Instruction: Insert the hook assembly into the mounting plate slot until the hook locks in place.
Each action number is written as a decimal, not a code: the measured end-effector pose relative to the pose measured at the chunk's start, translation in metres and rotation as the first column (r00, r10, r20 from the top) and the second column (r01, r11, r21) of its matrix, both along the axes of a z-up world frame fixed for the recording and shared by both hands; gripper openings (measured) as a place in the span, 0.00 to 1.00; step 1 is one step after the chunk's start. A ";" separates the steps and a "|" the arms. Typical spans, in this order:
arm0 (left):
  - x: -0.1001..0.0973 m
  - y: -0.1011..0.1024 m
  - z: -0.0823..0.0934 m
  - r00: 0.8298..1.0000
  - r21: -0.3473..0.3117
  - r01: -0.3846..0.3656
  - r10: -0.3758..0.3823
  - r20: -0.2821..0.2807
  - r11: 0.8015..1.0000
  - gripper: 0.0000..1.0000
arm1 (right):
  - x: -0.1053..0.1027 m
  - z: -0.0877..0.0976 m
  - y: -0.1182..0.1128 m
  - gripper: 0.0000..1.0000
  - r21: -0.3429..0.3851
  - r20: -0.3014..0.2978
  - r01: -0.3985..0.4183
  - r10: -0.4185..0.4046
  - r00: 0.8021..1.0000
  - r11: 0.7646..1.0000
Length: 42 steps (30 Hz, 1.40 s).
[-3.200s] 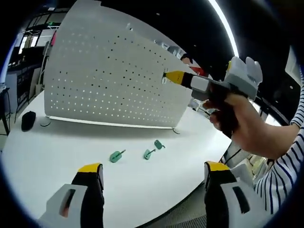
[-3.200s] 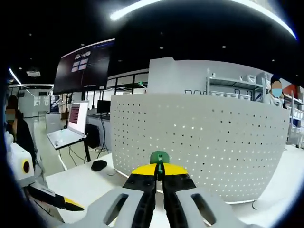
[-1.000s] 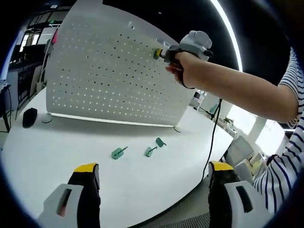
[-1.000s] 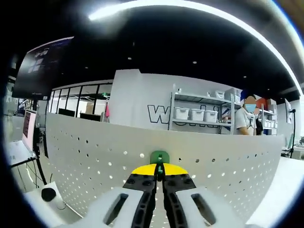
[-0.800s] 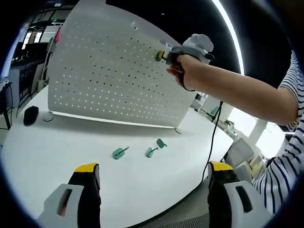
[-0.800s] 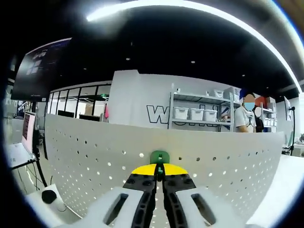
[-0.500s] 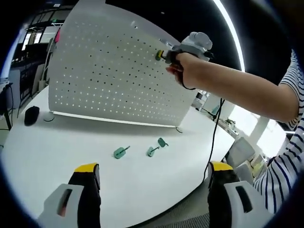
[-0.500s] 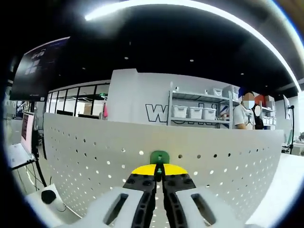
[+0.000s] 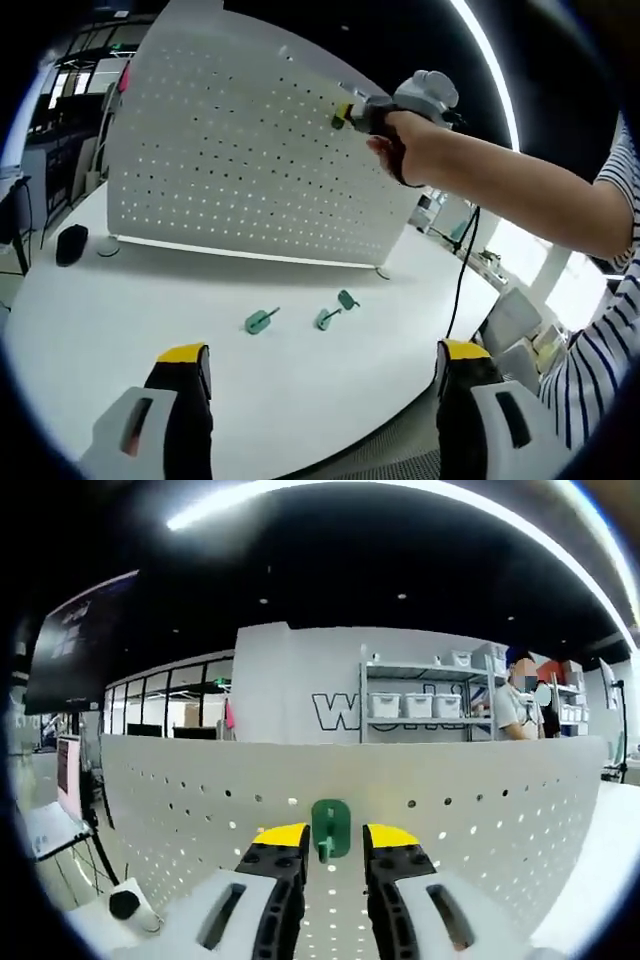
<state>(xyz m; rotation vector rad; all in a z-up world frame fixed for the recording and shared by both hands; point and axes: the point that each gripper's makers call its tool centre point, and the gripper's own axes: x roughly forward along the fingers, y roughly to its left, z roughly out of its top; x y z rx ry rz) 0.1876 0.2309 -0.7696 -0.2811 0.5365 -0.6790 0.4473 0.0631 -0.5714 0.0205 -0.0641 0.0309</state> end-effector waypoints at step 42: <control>-0.007 -0.007 -0.009 0.998 0.036 0.057 -0.056 -0.022 0.998 0.98 | -0.168 -0.169 -0.055 0.25 -0.041 -0.430 -0.263 0.220 0.876 0.964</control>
